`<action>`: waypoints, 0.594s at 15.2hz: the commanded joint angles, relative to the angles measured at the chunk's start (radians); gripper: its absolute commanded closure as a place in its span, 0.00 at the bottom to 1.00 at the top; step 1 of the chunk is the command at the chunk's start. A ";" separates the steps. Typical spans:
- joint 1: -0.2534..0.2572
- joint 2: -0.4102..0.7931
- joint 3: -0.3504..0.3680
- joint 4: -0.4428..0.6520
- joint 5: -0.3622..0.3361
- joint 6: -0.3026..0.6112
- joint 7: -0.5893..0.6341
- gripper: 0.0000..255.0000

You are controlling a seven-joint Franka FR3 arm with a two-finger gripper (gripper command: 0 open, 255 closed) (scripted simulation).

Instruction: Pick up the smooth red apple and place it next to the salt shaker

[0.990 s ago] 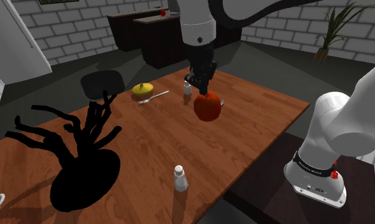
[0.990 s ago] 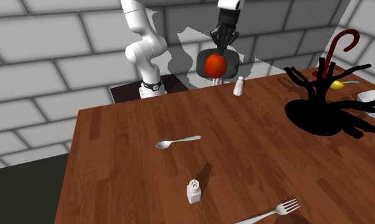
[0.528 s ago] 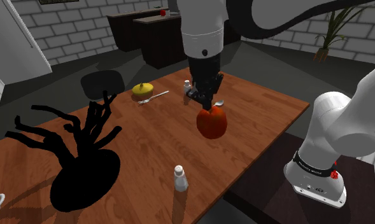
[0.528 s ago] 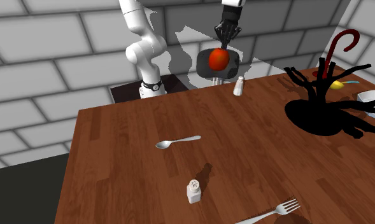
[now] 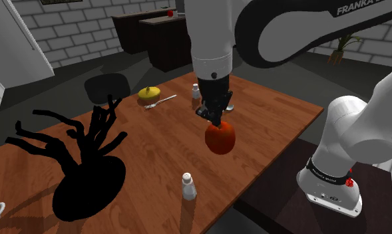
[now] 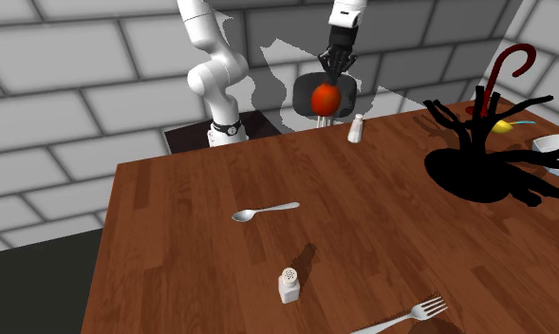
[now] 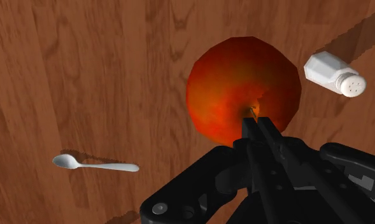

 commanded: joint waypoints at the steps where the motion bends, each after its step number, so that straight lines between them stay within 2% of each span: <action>1: 0.001 0.003 0.004 -0.025 0.001 0.028 0.004 1.00; 9: 0.004 0.016 0.013 -0.121 0.001 0.137 0.014 1.00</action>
